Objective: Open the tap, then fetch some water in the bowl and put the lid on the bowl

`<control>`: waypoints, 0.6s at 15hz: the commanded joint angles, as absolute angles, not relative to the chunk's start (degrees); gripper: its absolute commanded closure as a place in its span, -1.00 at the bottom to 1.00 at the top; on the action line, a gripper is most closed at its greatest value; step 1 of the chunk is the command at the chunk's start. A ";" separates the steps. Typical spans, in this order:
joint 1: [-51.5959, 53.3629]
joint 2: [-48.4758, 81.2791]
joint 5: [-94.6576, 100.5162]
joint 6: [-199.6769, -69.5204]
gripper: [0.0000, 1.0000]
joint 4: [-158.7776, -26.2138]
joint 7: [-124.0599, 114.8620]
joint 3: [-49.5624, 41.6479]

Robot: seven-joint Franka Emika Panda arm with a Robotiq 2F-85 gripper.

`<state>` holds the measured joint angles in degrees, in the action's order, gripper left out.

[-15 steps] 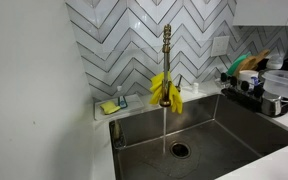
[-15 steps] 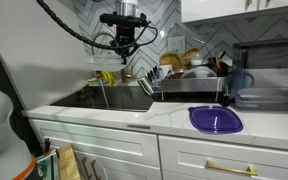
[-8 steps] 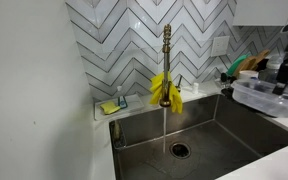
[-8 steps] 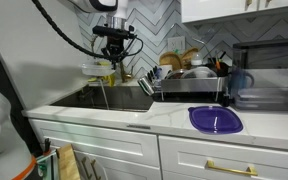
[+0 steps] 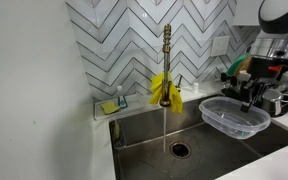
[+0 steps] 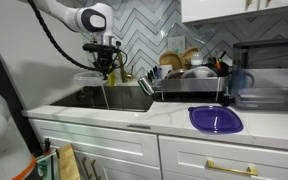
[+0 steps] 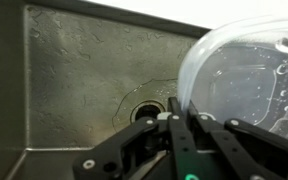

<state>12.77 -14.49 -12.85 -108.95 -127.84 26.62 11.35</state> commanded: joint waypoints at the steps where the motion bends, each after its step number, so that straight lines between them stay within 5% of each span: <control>1: 13.32 -14.24 -11.64 -108.88 0.96 -127.92 25.45 10.53; 9: 15.82 -7.66 -11.07 -129.06 0.96 -132.96 15.66 14.98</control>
